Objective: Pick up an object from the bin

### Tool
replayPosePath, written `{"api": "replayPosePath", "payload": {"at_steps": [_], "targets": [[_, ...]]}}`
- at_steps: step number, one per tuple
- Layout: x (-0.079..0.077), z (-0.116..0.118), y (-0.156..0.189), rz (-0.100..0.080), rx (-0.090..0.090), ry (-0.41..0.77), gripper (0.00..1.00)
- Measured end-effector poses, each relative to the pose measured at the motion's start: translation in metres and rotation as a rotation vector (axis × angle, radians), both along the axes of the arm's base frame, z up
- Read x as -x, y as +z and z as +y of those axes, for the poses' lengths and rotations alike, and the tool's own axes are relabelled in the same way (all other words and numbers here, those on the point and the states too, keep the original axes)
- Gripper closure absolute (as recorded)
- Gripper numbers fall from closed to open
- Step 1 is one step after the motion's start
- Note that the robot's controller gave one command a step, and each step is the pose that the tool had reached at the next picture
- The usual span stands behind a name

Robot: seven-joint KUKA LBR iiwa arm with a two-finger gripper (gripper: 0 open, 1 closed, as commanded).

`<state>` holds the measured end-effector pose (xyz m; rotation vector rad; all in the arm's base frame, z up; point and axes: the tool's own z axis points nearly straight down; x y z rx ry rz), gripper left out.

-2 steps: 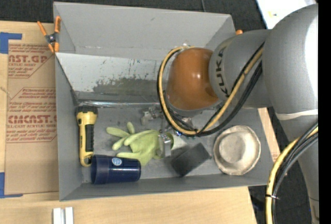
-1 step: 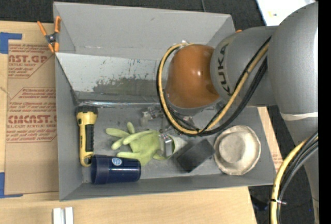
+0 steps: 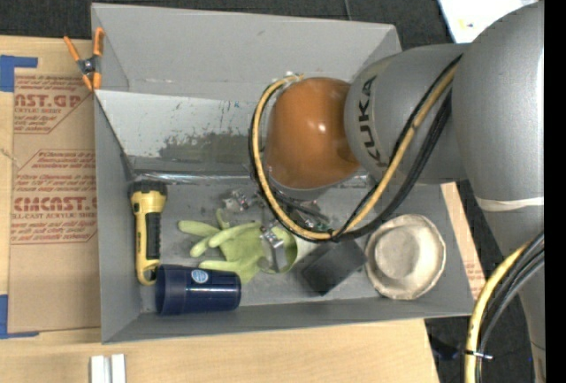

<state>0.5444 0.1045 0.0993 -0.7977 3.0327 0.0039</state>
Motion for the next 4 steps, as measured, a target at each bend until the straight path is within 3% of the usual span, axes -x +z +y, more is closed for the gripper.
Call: {"api": "replayPosePath", "payload": {"at_steps": [1, 2, 3, 4], "targets": [[-0.003, 0.009, -0.031, -0.002, 0.000, -0.006, 0.00], [-0.003, 0.010, -0.027, -0.015, -0.003, 0.058, 1.00], [-0.002, 0.010, -0.027, -0.016, -0.004, 0.074, 1.00], [0.000, 0.010, 0.002, -0.011, -0.003, 0.071, 1.00]]}}
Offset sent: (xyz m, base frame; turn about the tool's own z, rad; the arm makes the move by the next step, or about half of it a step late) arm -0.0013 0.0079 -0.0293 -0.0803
